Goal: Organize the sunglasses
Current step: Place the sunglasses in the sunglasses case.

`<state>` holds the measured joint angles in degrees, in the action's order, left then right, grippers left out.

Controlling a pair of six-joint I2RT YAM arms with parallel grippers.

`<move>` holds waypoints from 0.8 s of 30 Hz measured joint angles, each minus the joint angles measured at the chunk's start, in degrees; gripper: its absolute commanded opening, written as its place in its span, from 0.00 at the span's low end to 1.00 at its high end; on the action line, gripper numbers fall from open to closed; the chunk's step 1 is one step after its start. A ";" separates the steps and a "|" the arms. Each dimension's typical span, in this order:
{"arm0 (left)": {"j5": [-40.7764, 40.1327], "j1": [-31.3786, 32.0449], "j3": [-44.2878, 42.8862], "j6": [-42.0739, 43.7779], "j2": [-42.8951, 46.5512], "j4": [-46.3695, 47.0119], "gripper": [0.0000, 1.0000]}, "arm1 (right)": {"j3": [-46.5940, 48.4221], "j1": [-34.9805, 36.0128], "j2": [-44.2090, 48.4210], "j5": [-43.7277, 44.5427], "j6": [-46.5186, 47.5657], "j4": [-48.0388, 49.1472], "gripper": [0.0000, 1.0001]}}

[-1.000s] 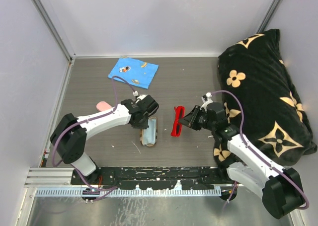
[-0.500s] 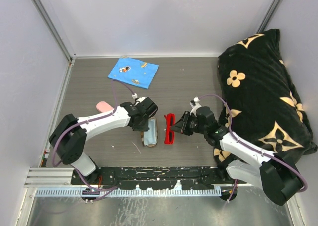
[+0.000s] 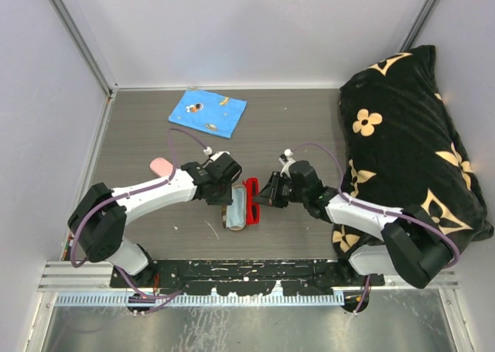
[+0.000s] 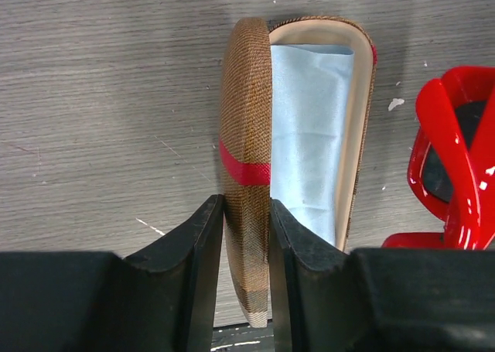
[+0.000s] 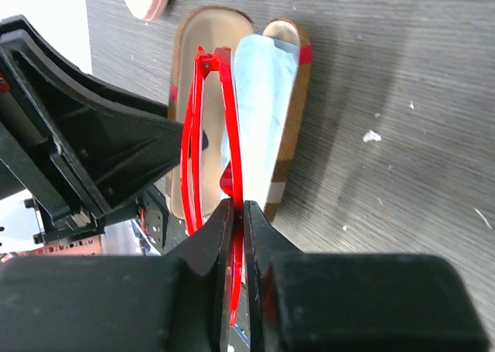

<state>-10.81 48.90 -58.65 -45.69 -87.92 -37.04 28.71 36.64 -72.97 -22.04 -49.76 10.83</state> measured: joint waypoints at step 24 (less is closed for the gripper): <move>2.12 0.11 0.44 -0.17 2.45 0.59 0.33 | 3.15 4.70 -9.07 3.37 -4.02 5.38 0.00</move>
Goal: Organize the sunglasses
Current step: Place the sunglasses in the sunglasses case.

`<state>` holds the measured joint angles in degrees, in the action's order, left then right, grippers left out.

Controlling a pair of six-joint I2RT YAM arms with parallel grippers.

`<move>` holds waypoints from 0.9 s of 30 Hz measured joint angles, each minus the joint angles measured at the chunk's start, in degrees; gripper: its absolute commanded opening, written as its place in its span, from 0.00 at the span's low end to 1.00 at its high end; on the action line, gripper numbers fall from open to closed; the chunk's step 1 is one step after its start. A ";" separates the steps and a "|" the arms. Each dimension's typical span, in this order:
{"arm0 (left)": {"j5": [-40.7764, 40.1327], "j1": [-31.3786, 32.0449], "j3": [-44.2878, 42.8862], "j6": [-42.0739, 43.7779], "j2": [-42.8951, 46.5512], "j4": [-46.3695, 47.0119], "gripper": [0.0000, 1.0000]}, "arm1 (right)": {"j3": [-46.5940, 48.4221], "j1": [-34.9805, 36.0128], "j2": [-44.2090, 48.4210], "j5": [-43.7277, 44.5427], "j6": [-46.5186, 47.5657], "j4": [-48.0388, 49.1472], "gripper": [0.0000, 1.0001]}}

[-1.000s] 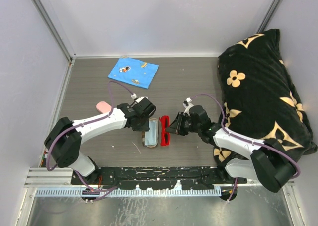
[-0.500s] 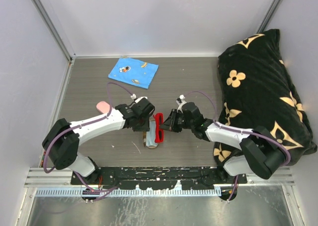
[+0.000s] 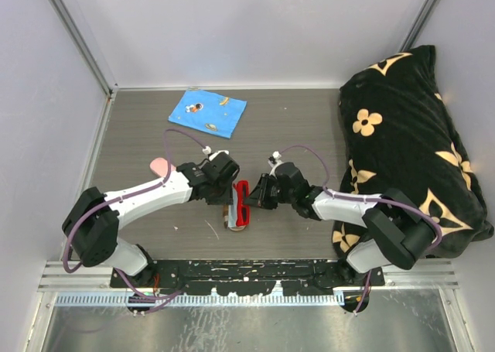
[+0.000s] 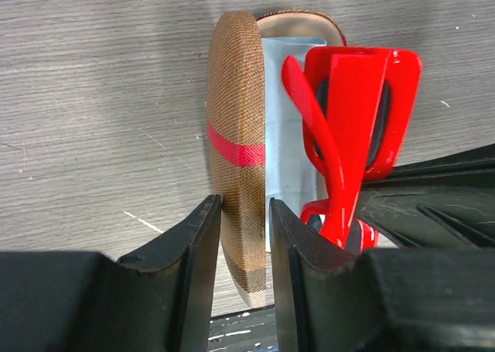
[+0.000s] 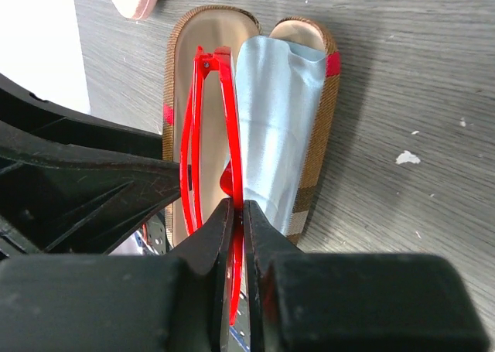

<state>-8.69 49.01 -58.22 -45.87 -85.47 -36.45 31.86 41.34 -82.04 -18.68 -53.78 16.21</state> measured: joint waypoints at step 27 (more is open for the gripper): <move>0.17 0.00 0.44 -0.07 0.61 0.20 0.34 | 2.23 1.31 -6.80 -0.92 -1.70 4.13 0.00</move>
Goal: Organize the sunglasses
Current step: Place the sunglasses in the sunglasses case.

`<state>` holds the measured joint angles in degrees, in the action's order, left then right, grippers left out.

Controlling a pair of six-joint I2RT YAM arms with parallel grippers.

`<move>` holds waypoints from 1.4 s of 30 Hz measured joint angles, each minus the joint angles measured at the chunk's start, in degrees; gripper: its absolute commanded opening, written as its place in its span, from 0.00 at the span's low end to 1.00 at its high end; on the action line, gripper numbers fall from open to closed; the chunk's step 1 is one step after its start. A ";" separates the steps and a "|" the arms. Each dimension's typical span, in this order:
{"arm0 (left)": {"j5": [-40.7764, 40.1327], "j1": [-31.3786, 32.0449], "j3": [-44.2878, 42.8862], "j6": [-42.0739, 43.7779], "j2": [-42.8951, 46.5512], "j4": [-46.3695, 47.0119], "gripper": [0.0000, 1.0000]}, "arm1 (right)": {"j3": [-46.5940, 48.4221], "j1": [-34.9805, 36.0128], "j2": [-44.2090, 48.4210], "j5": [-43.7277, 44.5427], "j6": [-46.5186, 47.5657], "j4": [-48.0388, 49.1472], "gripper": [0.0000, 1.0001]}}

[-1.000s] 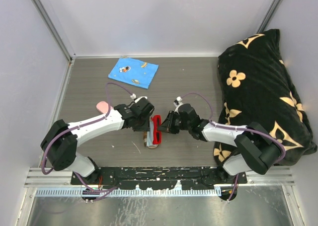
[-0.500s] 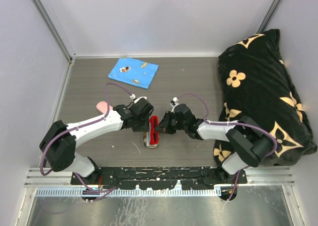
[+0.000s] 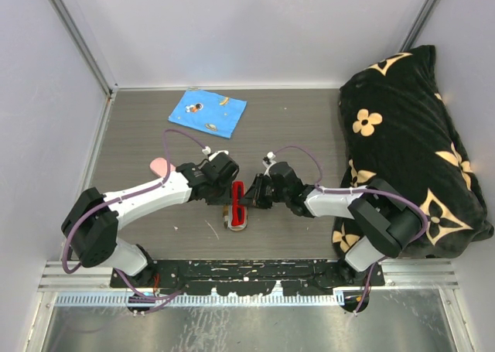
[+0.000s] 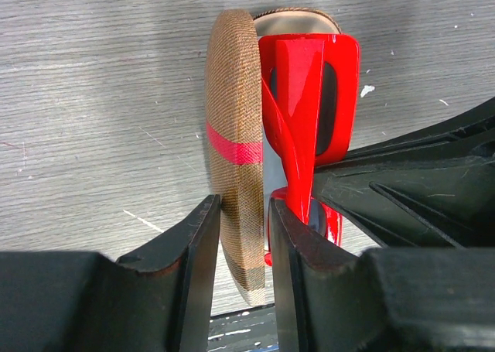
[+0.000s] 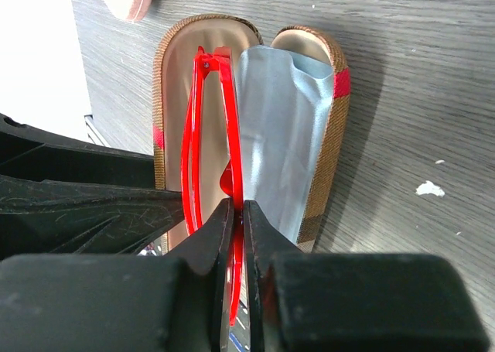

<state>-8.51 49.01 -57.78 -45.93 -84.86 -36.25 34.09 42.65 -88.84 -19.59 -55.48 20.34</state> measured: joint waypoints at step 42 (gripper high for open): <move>0.00 0.00 0.11 -0.15 0.04 0.02 0.34 | 1.79 0.61 -4.13 1.11 -0.15 -1.11 0.00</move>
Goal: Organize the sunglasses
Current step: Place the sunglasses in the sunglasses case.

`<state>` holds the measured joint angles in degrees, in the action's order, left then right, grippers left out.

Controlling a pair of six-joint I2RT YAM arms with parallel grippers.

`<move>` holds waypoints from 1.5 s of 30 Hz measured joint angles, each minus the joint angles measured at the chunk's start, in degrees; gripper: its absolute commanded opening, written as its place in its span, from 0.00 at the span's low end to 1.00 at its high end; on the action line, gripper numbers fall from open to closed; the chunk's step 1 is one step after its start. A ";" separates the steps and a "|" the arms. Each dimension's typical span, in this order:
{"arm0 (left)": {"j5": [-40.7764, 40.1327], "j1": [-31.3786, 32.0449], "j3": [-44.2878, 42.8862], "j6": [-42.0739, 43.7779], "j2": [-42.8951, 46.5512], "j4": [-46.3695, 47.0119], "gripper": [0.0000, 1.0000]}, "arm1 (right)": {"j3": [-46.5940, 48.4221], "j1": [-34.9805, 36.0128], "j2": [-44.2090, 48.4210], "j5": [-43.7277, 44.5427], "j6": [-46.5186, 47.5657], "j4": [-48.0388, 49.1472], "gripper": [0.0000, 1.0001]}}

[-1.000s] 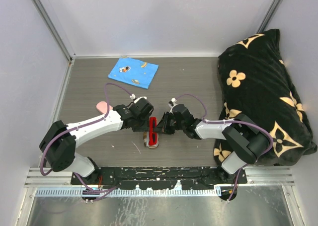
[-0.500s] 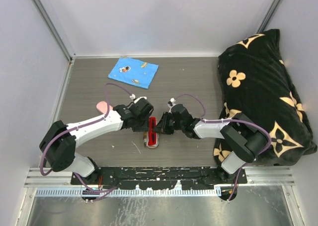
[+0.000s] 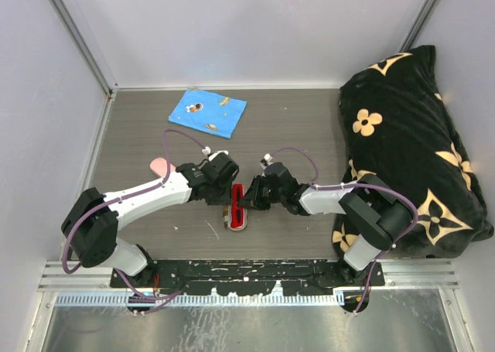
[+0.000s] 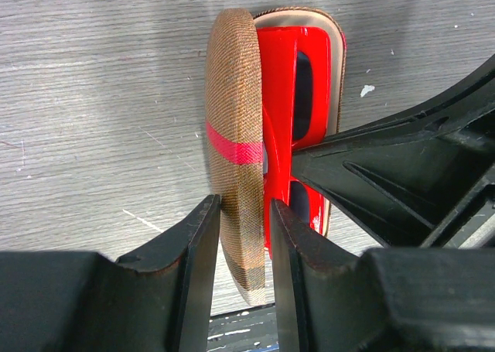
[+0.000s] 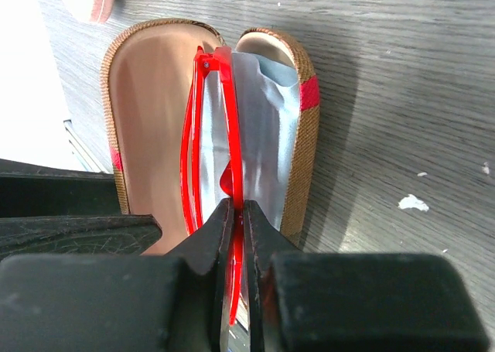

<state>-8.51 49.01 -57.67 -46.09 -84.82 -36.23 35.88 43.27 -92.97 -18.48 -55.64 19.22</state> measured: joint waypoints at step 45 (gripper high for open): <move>0.44 0.00 0.04 -0.13 0.00 0.74 0.33 | 5.20 0.31 -1.16 2.38 6.23 -8.74 0.34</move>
<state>-8.08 49.01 -57.63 -46.22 -84.82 -35.48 41.08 43.57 -94.13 -16.10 -49.41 10.48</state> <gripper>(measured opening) 0.335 0.317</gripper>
